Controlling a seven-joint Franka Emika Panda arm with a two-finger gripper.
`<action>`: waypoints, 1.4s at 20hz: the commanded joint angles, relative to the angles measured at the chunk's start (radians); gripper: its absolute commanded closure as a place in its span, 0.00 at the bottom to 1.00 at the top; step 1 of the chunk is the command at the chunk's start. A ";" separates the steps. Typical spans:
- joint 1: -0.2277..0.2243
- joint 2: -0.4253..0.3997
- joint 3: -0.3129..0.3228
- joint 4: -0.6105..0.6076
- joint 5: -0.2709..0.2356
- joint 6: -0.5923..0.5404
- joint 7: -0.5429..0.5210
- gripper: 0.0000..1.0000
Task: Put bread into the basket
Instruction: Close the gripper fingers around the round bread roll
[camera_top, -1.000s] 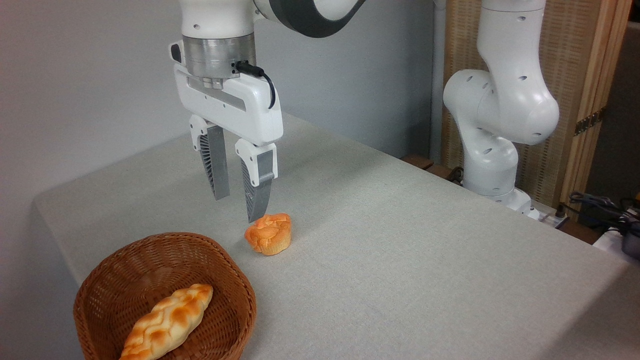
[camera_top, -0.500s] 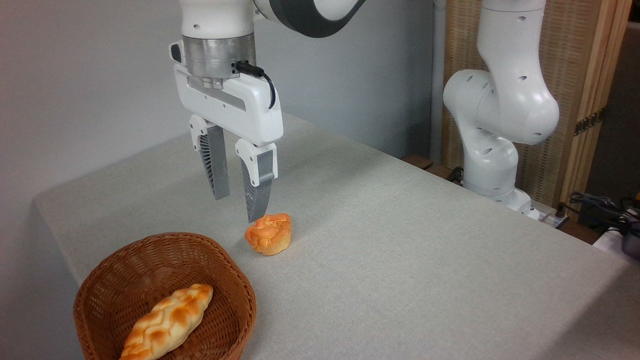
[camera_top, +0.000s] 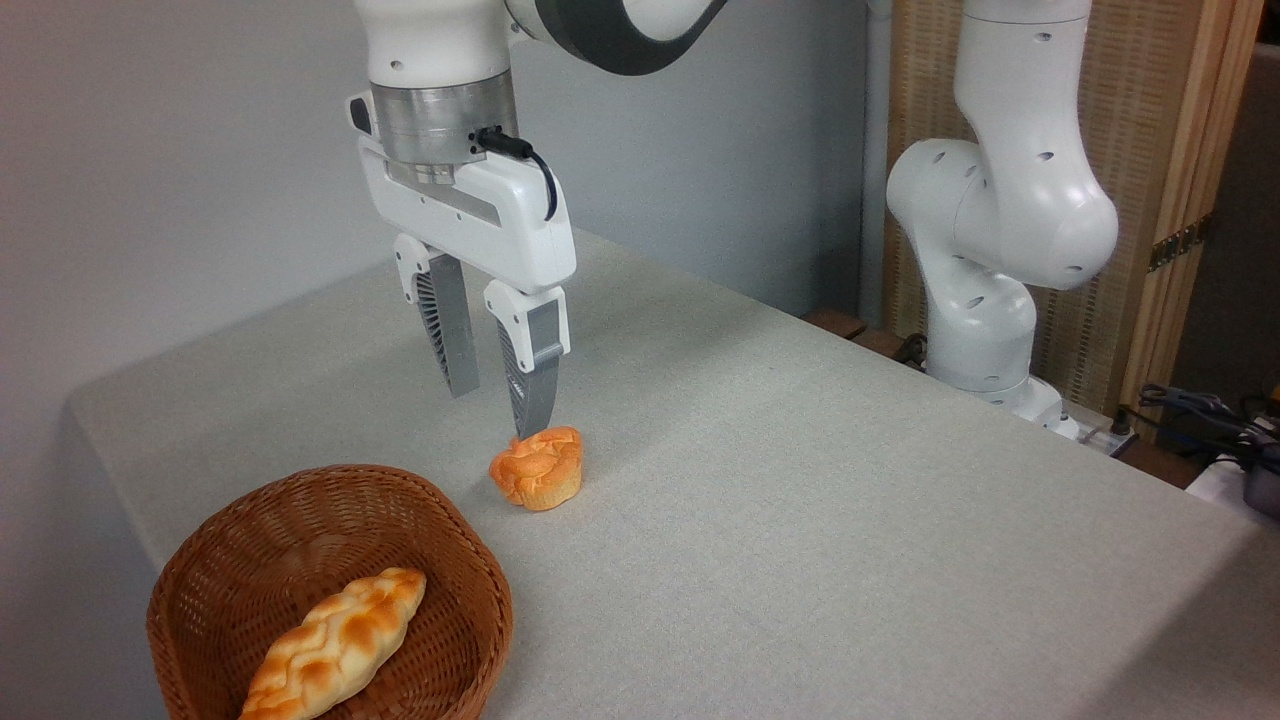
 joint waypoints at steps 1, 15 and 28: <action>-0.004 -0.008 0.001 -0.032 -0.039 -0.015 0.033 0.00; -0.150 -0.045 0.005 -0.313 -0.060 0.169 0.113 0.00; -0.153 0.042 0.005 -0.318 -0.050 0.252 0.128 0.06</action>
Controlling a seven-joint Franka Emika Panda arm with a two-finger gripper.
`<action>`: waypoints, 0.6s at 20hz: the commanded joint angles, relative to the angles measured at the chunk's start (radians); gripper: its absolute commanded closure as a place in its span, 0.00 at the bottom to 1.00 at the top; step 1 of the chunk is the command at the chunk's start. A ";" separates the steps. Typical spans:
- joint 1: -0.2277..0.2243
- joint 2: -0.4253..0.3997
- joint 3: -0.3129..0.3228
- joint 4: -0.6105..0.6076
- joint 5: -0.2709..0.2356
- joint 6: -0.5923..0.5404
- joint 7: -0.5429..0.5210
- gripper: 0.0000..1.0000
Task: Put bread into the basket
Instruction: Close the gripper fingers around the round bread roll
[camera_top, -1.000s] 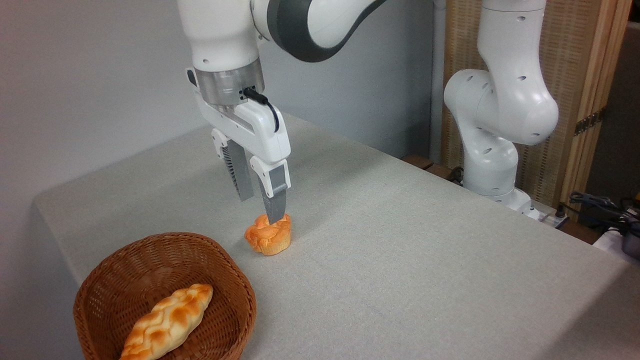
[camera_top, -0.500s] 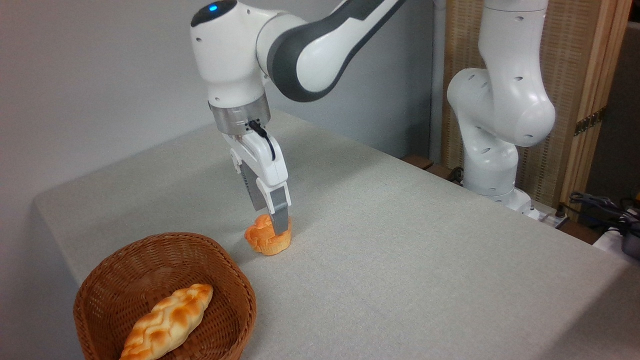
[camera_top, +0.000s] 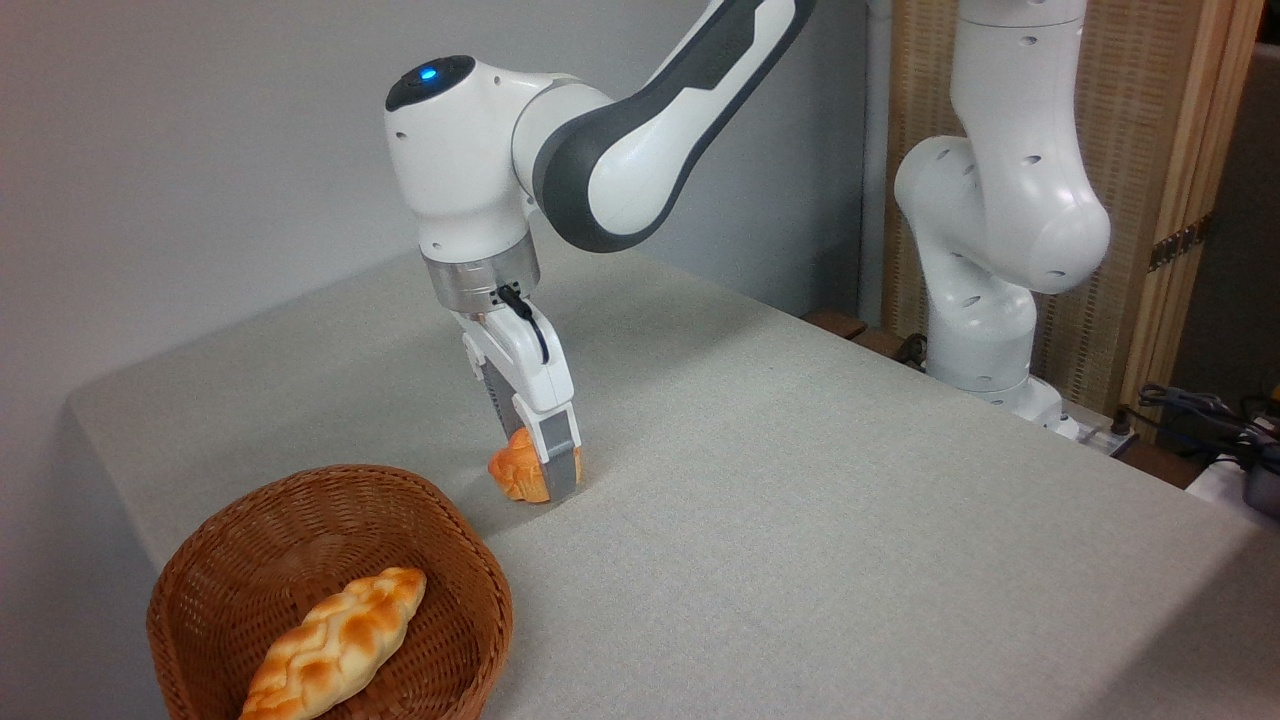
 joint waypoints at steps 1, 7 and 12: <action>-0.005 0.005 0.009 -0.002 -0.004 0.017 0.034 0.19; -0.005 0.005 0.009 0.000 -0.004 0.015 0.051 0.52; -0.005 0.005 0.009 0.001 -0.004 0.011 0.049 0.52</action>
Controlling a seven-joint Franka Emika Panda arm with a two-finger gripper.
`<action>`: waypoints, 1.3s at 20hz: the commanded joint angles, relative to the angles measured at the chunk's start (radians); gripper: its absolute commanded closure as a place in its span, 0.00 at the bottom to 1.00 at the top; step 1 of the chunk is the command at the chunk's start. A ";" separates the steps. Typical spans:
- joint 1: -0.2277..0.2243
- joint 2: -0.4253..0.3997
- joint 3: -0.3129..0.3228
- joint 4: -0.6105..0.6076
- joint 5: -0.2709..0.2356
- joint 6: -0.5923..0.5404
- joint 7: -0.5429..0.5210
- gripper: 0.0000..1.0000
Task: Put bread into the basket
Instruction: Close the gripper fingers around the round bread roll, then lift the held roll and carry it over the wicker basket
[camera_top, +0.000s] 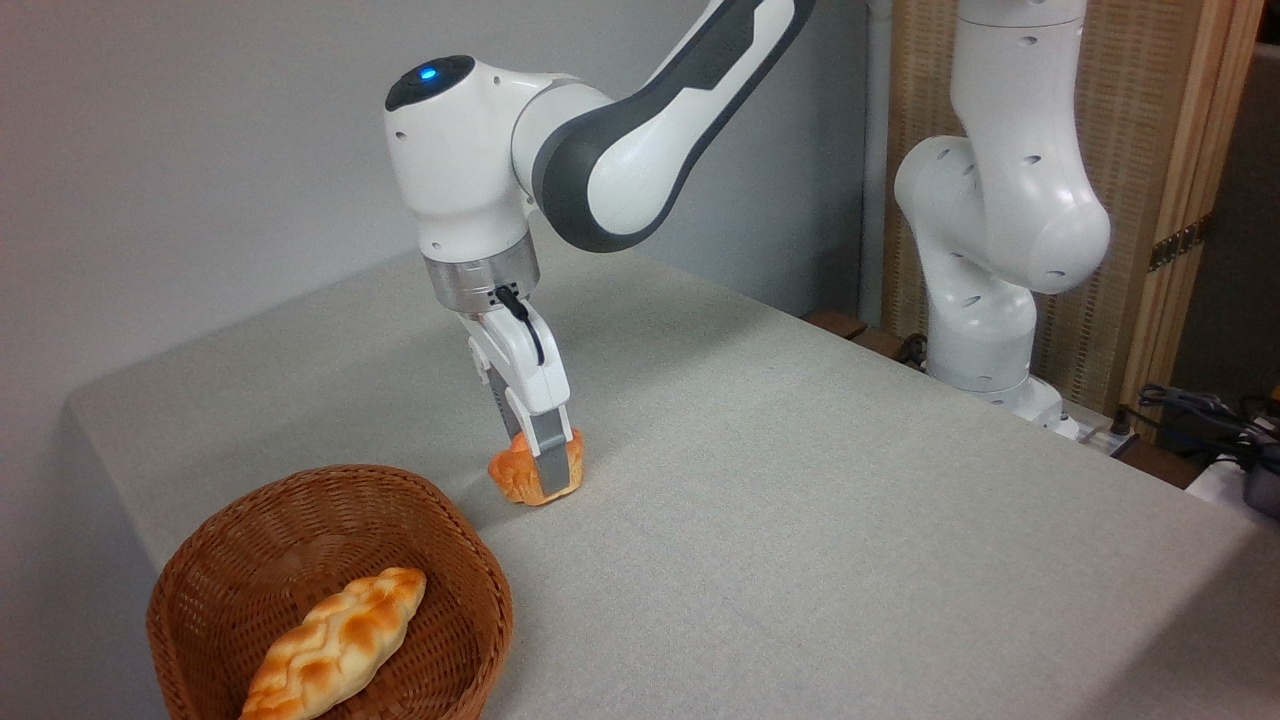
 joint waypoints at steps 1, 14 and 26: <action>-0.005 0.003 0.009 0.002 -0.004 0.009 0.018 0.52; 0.007 -0.008 0.084 0.240 -0.066 -0.028 0.013 0.27; 0.007 0.057 0.098 0.258 -0.128 0.216 -0.011 0.00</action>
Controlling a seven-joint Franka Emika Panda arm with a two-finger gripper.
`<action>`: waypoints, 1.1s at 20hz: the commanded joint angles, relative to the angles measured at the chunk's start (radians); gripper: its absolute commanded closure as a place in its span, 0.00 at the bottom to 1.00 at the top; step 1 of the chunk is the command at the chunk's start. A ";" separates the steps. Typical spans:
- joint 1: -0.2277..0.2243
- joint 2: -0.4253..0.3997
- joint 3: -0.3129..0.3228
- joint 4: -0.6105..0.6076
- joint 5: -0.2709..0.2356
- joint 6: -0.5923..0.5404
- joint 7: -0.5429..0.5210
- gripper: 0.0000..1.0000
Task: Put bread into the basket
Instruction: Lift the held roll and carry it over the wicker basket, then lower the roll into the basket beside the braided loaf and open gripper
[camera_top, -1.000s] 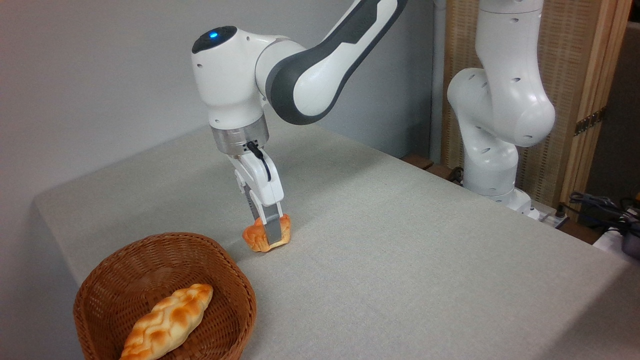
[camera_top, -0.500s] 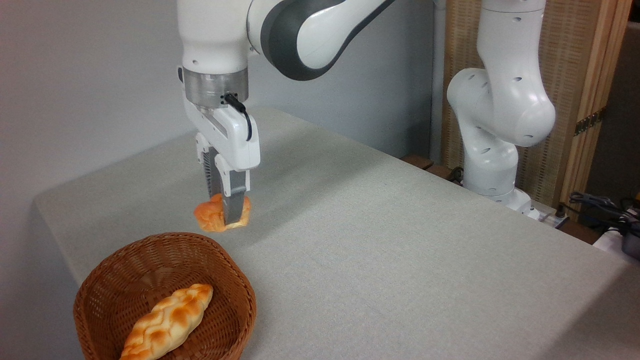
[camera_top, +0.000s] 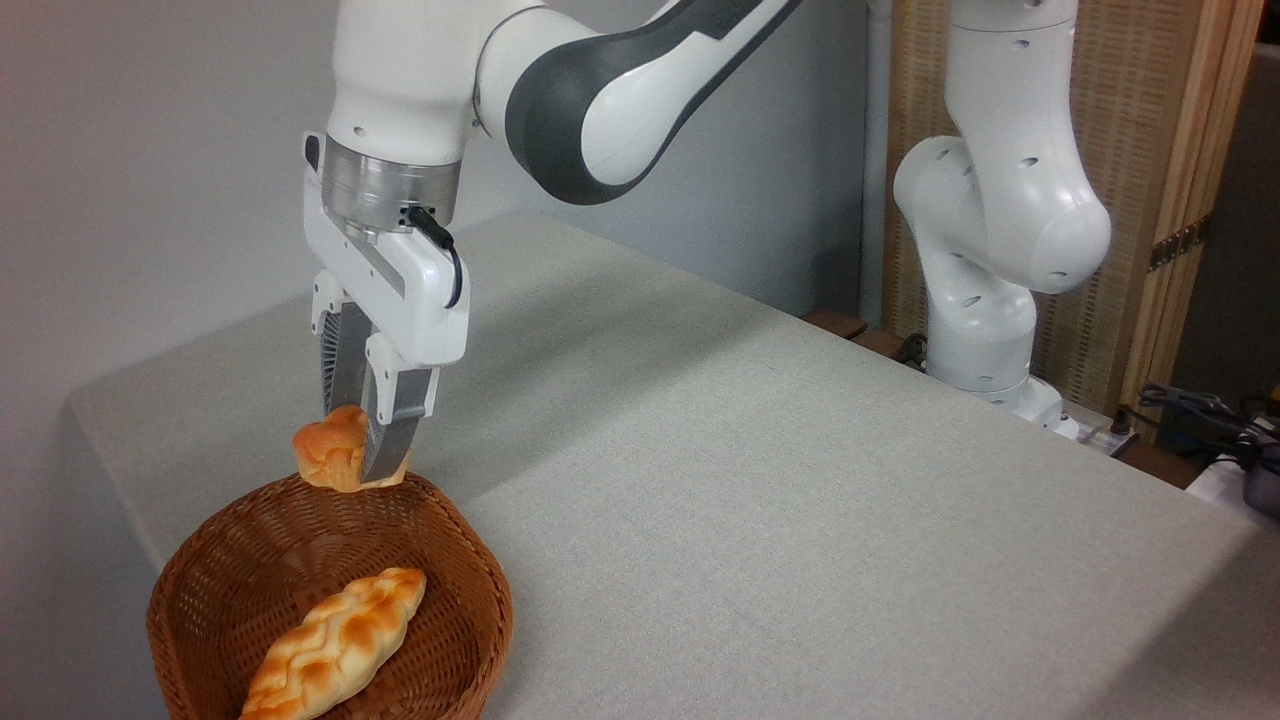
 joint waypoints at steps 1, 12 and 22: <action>-0.006 0.004 0.011 0.018 -0.019 0.005 -0.008 0.00; -0.006 -0.005 0.011 0.018 -0.019 -0.015 -0.034 0.00; -0.008 -0.055 0.043 0.018 0.105 -0.319 -0.079 0.00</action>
